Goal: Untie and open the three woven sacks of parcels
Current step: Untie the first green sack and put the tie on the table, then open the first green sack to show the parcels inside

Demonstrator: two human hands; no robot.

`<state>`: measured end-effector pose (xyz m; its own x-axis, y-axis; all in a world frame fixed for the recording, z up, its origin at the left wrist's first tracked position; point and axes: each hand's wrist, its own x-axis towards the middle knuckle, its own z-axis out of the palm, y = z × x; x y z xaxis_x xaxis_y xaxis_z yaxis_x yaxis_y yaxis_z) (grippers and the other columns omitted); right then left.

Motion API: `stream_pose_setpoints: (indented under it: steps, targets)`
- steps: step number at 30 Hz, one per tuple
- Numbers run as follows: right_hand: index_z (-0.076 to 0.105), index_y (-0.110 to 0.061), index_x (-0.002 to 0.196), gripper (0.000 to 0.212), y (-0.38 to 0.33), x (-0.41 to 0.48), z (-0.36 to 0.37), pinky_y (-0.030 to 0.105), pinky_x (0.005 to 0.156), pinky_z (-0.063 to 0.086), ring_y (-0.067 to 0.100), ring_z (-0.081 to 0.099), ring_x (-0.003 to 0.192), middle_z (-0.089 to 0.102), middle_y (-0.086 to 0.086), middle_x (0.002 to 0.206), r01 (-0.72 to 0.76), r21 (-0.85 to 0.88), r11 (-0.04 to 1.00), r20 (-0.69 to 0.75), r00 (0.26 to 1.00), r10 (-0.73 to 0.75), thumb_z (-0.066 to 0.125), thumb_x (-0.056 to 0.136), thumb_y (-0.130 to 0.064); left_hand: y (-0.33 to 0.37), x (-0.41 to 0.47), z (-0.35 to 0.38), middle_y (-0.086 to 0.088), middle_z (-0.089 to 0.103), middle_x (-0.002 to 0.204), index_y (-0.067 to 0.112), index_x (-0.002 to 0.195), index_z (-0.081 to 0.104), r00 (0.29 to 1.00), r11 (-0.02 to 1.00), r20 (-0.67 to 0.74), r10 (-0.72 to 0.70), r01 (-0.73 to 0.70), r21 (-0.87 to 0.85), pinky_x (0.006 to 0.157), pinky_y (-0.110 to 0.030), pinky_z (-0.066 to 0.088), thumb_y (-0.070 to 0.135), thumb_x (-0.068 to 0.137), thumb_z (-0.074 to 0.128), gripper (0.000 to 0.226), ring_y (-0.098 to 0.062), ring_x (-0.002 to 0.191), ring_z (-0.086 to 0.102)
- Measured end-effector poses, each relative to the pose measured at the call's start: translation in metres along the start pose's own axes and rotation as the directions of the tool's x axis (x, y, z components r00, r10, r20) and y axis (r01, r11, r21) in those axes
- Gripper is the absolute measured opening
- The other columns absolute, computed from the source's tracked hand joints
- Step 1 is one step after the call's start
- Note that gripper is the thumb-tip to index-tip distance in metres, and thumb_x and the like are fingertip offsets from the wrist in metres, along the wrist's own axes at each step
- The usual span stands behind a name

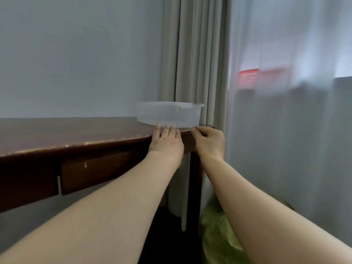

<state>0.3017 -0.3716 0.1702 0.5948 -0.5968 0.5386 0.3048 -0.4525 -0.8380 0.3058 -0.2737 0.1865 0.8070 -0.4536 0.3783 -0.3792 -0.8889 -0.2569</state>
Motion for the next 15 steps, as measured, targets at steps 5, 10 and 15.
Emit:
stream_pose_setpoints:
  steps: [5,10,15]
  targets:
    - [0.074,-0.016,0.096,0.017,0.057,-0.073,-0.028,0.04,0.074,0.058,0.016,0.061,0.06,0.072,-0.002,0.08,-0.087,-0.11,0.99,0.142,0.985,0.102,0.063,0.087,-0.025,0.051,-0.074,0.087,-0.009,0.012,0.157,0.006,0.15,0.008,0.988,0.939,0.13,0.086,-0.036,-0.343,0.118,-0.035,0.005,0.001,0.089,0.045,0.07,-0.023,0.145,0.011]
    - [0.074,-0.008,0.096,0.015,0.134,-0.167,-0.059,0.031,0.067,0.055,0.01,0.055,0.048,0.069,0.004,0.075,-0.23,-0.324,0.918,0.364,0.865,0.345,0.066,0.084,-0.012,0.093,-0.166,0.191,-0.011,0.054,0.128,0.011,0.128,0.048,0.798,0.794,0.598,0.068,0.32,-0.518,0.092,-0.035,0.047,0.026,0.09,0.052,0.042,-0.029,0.114,0.054]
    - [0.071,-0.01,0.092,0.011,0.185,-0.249,-0.084,0.023,0.056,0.045,0.008,0.054,0.049,0.063,0.004,0.068,-0.293,-0.617,0.73,0.418,0.664,0.62,0.063,0.085,-0.007,0.104,-0.243,0.234,-0.028,0.019,0.15,0.0,0.148,0.002,0.554,0.783,0.822,-0.13,0.566,-0.258,0.112,-0.047,0.026,0.064,0.07,0.064,0.118,-0.041,0.138,0.023]
